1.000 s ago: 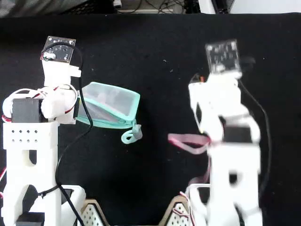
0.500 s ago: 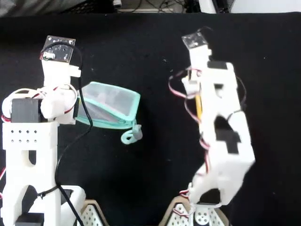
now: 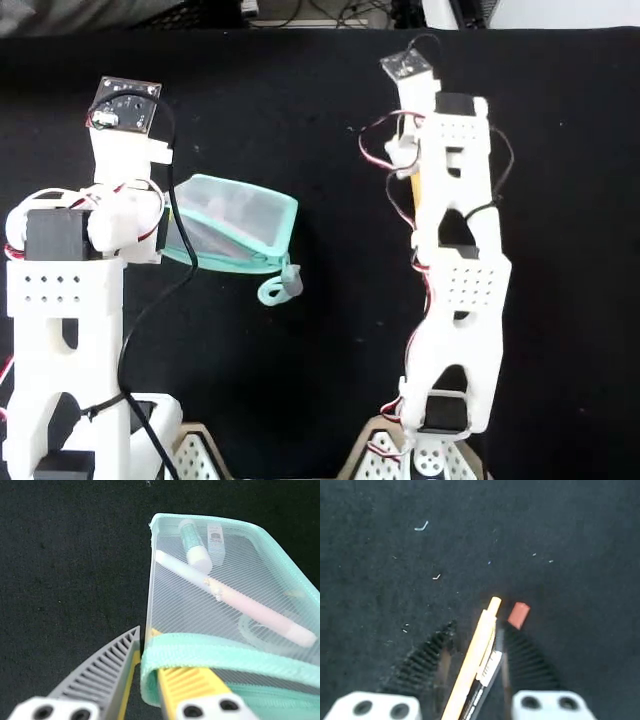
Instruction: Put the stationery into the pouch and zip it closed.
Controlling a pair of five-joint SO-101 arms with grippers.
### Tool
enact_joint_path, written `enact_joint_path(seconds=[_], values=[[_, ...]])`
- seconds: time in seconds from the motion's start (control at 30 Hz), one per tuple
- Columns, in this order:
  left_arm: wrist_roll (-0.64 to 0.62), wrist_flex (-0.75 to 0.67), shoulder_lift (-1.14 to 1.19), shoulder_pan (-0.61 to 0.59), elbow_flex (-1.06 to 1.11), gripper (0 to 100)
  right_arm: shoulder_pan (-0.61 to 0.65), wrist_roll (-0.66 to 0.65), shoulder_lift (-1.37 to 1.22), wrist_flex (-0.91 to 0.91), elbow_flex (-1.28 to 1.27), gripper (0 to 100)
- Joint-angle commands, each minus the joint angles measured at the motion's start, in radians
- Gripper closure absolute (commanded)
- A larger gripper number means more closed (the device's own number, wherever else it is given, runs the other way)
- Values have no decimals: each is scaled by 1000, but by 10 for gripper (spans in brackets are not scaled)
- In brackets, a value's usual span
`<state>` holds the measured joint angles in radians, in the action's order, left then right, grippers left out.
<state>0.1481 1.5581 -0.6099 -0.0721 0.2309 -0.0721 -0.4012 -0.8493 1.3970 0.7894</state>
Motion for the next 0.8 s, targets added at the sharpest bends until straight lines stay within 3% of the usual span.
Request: enact_joint_path(seconds=[0.0,0.6,0.67,0.73,0.77], values=[[8,-11,-3,-13,-7,970,-14,-6,-12,60,139,815],[8,-9,-3,-13,-7,970,-8,-112,-182,75,189,851],[8,-9,-3,-13,-7,970,-5,-153,-182,115,189,890],[8,-9,-3,-13,-7,970,0,-169,-179,133,189,990],[8,-9,-3,-13,-7,970,-2,-166,-177,138,189,982]])
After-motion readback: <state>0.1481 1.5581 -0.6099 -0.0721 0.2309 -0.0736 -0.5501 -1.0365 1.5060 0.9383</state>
